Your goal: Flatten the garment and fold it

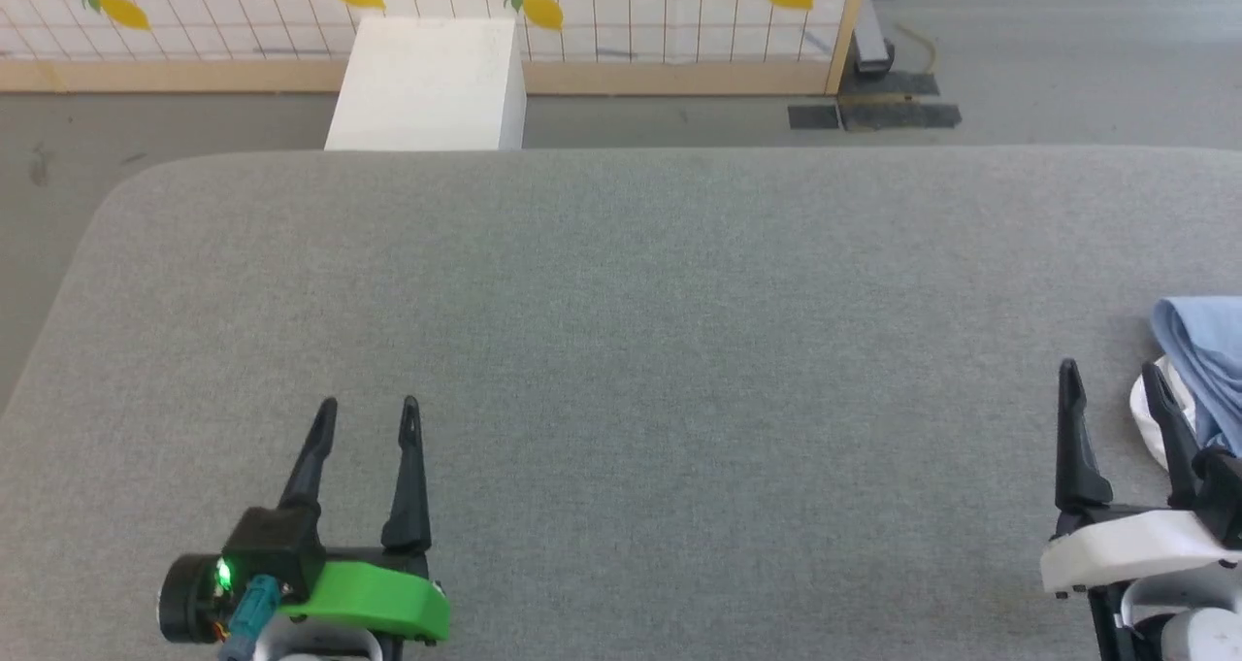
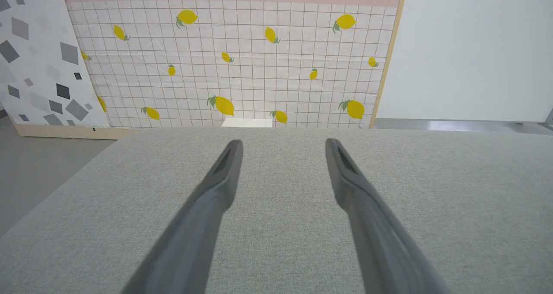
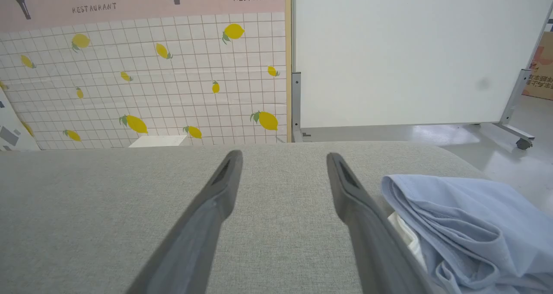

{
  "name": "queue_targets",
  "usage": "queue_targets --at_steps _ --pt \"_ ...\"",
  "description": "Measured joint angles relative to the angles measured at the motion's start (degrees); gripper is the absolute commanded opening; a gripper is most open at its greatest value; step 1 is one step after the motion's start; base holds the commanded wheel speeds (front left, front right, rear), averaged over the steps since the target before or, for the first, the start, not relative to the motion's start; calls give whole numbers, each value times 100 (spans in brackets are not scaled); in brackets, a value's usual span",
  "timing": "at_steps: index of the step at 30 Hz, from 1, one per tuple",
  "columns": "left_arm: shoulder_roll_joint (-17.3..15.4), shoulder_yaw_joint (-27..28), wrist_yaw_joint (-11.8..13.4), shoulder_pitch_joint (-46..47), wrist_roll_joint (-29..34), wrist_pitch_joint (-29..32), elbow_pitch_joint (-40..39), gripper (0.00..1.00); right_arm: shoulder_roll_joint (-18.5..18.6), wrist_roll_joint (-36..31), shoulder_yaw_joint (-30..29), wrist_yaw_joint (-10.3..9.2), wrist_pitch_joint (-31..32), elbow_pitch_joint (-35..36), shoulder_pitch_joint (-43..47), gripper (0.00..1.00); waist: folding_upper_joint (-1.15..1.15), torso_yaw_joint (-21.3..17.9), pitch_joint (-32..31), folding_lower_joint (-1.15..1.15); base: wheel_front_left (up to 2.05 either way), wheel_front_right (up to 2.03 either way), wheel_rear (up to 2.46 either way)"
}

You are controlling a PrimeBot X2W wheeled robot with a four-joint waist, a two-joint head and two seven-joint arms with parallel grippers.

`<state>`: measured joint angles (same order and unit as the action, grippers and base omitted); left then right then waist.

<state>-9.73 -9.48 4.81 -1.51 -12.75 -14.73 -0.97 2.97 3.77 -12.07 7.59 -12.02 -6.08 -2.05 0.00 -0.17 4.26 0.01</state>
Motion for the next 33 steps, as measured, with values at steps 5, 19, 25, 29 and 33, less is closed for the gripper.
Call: queue_targets --at_steps 5,19,25,29,33 --pt "185 81 -78 -64 -1 0 26 100 -1 -22 -14 0 -63 -266 8 100 0 -43 -137 0 0 0 0" --pt "390 399 -121 -137 110 2 -75 0 0 -19 -53 0 -151 -441 16 0 0 -99 -220 0 0 0 0" --pt "390 402 -122 -137 110 51 -73 0 0 -20 -30 0 -109 -428 16 0 0 -95 -228 0 0 0 0" --pt "394 416 -124 -137 118 99 -70 0 0 -21 10 0 -79 -402 16 0 0 -91 -235 -1 0 0 0" --pt "399 437 -129 -137 132 127 -69 0 0 -22 54 0 -32 -371 16 0 0 -88 -241 0 0 0 0"
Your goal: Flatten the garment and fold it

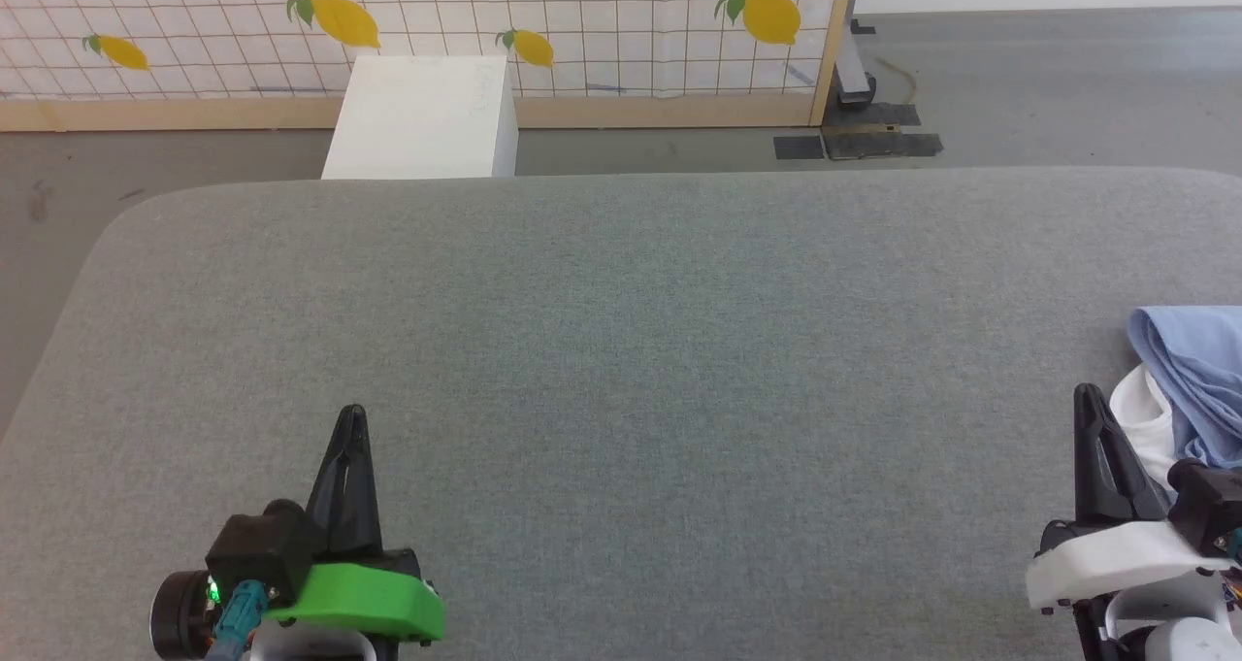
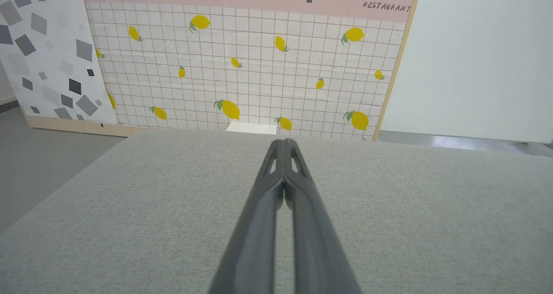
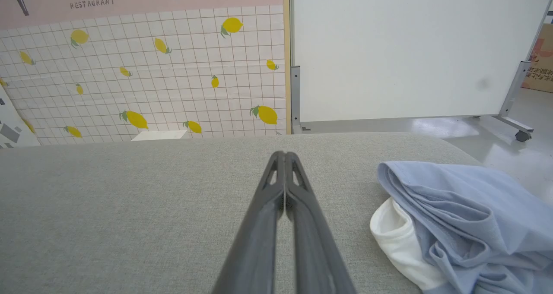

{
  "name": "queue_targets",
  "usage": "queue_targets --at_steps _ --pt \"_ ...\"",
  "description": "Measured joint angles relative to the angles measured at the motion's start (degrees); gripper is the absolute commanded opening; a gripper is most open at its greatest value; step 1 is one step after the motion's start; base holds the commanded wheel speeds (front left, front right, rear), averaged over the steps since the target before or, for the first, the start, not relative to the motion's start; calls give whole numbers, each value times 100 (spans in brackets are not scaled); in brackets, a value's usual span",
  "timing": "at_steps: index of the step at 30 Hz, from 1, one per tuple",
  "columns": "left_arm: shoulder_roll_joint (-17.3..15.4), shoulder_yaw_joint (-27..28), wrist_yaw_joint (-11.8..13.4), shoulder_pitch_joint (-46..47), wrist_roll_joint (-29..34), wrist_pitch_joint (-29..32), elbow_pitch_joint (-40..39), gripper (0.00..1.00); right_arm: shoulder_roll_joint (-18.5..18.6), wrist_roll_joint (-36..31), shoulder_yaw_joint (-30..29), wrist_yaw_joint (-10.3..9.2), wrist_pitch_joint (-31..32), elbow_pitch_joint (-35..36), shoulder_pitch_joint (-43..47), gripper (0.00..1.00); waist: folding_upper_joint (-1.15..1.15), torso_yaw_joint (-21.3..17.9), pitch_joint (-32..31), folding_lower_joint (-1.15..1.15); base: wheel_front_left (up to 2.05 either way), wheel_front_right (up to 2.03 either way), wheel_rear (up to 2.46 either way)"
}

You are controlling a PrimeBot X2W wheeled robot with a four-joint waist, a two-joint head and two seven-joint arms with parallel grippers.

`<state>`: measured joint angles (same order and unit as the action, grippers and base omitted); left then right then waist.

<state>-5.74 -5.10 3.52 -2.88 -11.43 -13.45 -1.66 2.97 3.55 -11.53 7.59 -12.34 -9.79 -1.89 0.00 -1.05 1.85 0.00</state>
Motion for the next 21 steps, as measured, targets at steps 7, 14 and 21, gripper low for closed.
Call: queue_targets --at_steps 7,14,21 --pt "14 32 -19 2 97 83 12 0 0 -9 64 0 75 58 0 0 0 6 -11 0 0 0 0" --pt "31 58 -44 5 188 179 21 0 0 -14 135 0 135 113 1 0 0 13 -23 0 0 0 0" --pt "43 79 -53 9 241 260 30 0 0 -51 207 0 230 165 1 0 0 19 -34 0 0 0 0"
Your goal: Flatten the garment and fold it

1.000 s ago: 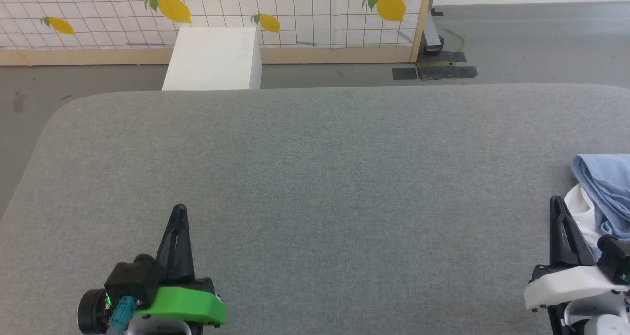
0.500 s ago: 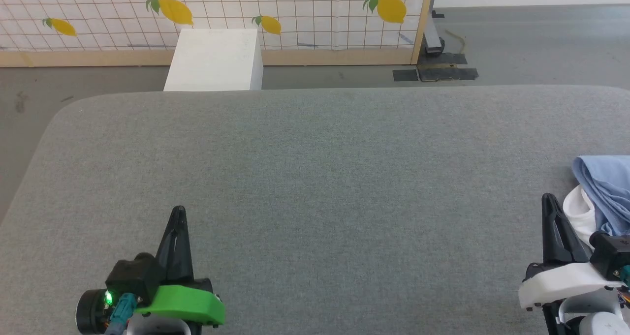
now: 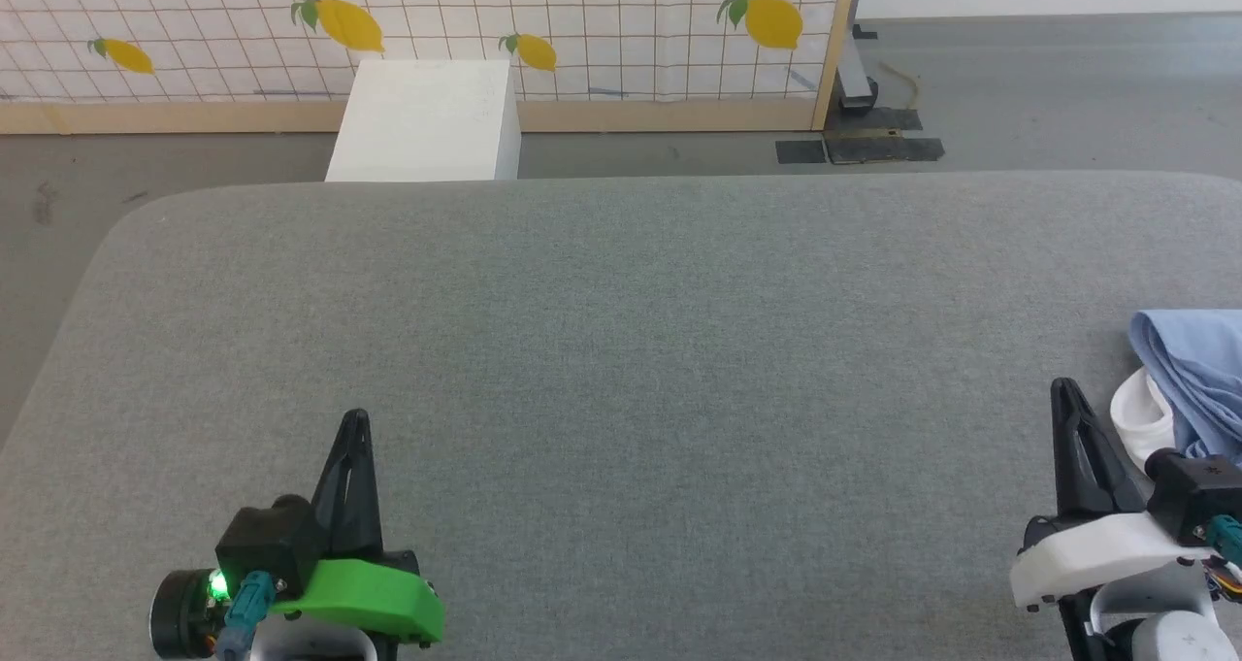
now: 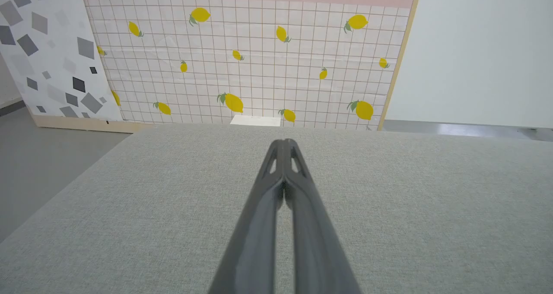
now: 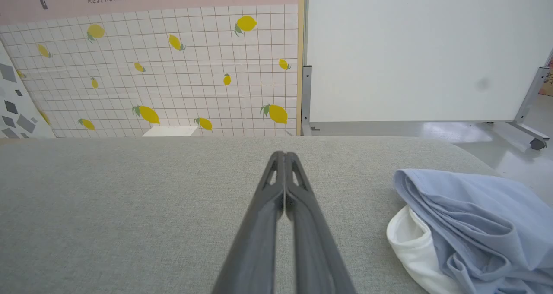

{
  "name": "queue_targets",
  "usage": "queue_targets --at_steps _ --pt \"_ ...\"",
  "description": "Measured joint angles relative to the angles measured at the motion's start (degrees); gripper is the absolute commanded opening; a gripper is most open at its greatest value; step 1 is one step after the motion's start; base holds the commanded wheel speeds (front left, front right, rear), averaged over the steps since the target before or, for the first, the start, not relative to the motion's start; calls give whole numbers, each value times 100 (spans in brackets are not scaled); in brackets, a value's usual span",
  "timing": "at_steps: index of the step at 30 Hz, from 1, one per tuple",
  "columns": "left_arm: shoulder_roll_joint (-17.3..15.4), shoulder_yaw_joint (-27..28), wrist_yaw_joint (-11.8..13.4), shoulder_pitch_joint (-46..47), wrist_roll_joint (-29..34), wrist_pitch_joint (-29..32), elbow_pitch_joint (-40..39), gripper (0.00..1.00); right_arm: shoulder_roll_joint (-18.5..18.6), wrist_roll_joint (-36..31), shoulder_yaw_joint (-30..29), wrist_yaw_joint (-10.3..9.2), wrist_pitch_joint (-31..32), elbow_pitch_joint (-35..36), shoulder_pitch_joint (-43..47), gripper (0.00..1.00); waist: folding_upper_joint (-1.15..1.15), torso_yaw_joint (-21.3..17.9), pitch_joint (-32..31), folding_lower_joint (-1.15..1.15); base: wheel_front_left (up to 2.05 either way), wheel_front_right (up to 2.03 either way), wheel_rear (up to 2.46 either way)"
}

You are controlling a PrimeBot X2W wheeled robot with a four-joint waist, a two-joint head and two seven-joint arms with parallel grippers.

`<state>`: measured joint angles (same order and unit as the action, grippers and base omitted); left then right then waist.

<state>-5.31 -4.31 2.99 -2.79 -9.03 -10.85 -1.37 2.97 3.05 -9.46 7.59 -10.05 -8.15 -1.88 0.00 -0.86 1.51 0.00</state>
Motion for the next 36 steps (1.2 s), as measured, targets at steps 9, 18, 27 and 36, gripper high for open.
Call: queue_targets --at_steps 9,18,27,36 --pt "19 44 -42 10 85 92 15 0 -1 -9 94 0 105 91 2 0 0 9 -16 0 0 0 0" --pt "36 90 -49 23 126 202 29 0 -1 -20 188 0 199 166 8 0 0 17 -31 0 0 0 0" --pt "59 134 -93 38 268 321 44 0 0 -58 275 0 301 240 23 0 0 26 -46 0 0 0 0" --pt "96 169 -102 53 352 423 55 0 0 -89 369 0 385 314 37 0 0 34 -60 0 0 0 0"
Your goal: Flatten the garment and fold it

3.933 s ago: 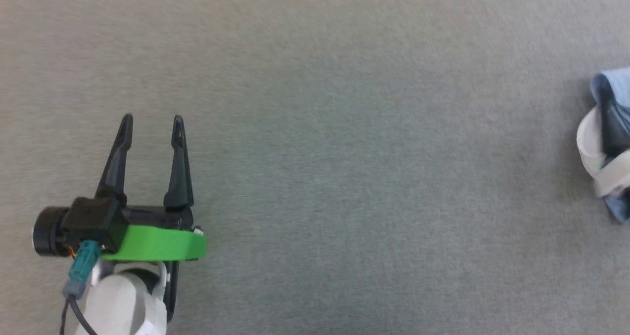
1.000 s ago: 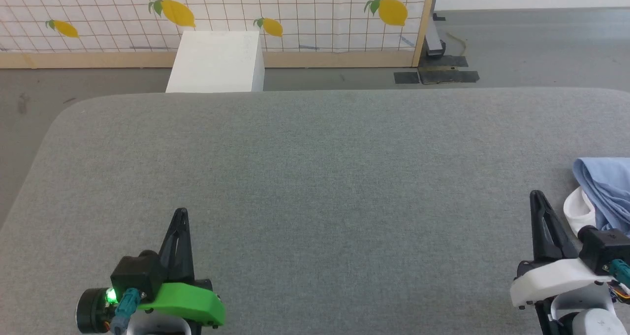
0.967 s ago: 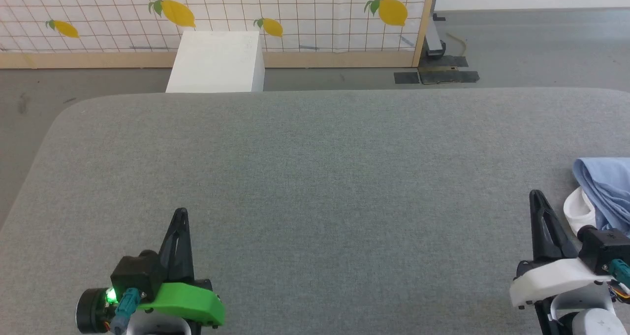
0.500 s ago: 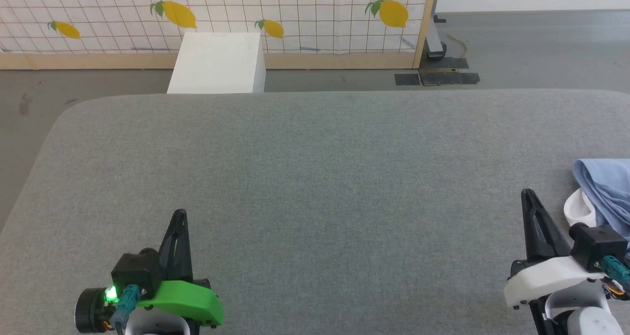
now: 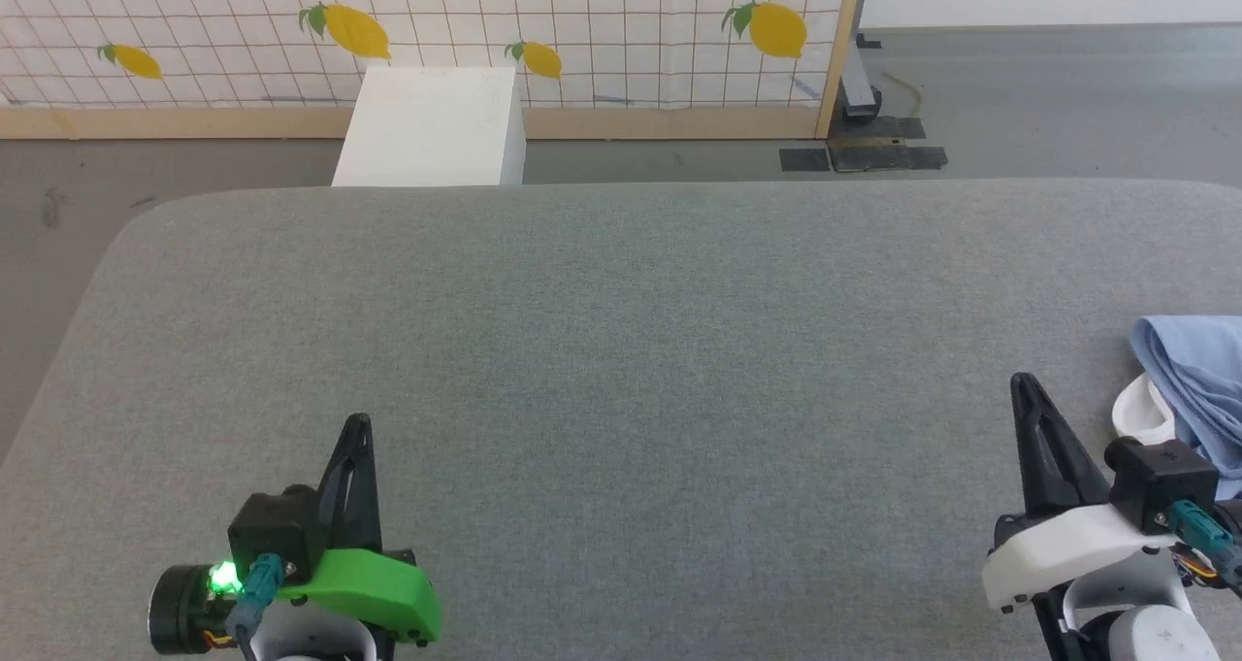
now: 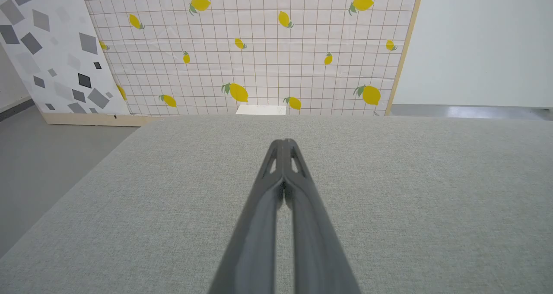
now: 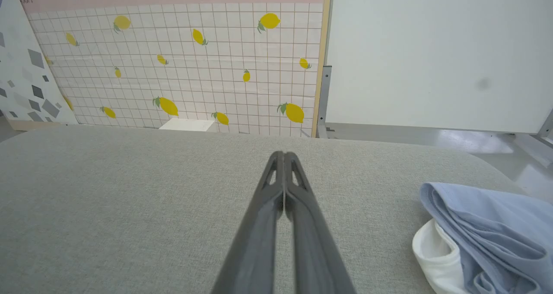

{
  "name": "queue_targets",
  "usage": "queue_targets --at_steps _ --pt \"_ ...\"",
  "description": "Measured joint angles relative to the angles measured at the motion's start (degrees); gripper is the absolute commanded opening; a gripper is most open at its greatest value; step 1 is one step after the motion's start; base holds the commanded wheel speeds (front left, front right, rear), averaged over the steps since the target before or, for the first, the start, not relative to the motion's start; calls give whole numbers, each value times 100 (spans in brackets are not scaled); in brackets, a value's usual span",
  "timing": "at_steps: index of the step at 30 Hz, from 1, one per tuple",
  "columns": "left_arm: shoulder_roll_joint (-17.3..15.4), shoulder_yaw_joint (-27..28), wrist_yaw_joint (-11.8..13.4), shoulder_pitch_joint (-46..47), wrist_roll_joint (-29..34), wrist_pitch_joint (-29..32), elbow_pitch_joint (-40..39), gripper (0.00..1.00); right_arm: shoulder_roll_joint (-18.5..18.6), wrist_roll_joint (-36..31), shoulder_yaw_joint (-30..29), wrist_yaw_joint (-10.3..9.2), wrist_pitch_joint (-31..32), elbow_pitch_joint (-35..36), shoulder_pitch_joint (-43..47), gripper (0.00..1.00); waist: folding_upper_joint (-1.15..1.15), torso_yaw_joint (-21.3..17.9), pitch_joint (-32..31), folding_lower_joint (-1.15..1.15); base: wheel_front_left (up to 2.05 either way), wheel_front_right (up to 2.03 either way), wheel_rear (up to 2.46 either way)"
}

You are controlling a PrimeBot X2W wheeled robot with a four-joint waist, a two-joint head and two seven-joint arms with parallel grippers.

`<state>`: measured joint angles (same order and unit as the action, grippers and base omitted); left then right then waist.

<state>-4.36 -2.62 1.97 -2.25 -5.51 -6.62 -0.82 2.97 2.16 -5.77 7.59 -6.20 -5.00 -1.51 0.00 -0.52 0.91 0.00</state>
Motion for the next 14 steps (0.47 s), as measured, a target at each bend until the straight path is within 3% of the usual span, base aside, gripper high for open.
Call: queue_targets --at_steps 14 --pt "34 51 -47 30 100 157 12 0 -1 -30 138 0 158 109 32 0 0 13 -23 0 0 0 0"
